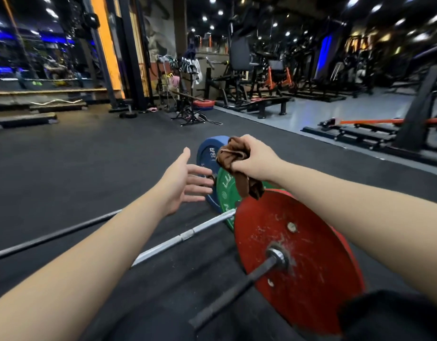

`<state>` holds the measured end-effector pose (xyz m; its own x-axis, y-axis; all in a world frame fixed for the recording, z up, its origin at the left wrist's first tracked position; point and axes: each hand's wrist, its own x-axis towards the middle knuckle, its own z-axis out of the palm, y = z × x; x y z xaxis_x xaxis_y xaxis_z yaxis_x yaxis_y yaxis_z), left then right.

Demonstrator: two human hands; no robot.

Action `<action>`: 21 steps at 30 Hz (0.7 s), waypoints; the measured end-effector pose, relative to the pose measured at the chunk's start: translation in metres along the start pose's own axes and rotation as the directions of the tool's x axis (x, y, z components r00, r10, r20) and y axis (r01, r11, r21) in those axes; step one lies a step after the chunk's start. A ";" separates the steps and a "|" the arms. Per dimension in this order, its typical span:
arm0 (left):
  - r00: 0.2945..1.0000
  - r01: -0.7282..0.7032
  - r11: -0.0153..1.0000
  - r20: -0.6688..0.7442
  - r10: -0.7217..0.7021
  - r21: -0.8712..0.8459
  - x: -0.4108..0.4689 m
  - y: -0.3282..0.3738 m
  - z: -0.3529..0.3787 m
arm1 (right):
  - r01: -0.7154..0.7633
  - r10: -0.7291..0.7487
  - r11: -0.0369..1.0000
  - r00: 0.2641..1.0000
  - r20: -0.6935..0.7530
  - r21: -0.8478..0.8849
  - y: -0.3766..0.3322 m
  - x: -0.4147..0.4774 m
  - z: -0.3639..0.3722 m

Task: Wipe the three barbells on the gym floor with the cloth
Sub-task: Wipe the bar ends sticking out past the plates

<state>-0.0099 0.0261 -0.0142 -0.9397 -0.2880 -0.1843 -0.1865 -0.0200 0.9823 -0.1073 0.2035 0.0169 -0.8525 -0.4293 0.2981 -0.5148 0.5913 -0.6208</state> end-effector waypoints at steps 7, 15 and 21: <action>0.998 -0.024 0.994 -0.056 0.030 0.111 0.048 -0.016 0.039 | -0.170 0.170 0.971 0.985 0.019 0.167 0.058 0.006 0.052; 0.975 0.156 0.980 -0.178 -0.133 0.123 0.126 -0.103 0.020 | -0.271 0.261 0.961 0.952 0.161 0.048 0.109 0.084 0.126; 0.914 0.211 0.976 -0.345 -0.214 -0.048 0.248 -0.167 -0.005 | -0.287 0.288 0.957 0.933 0.216 -0.036 0.150 0.140 0.226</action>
<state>-0.2104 -0.0472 -0.2242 -0.7201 -0.5891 -0.3667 -0.3666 -0.1258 0.9218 -0.2836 0.0776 -0.1979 -0.9243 -0.3774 -0.0570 -0.2513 0.7140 -0.6535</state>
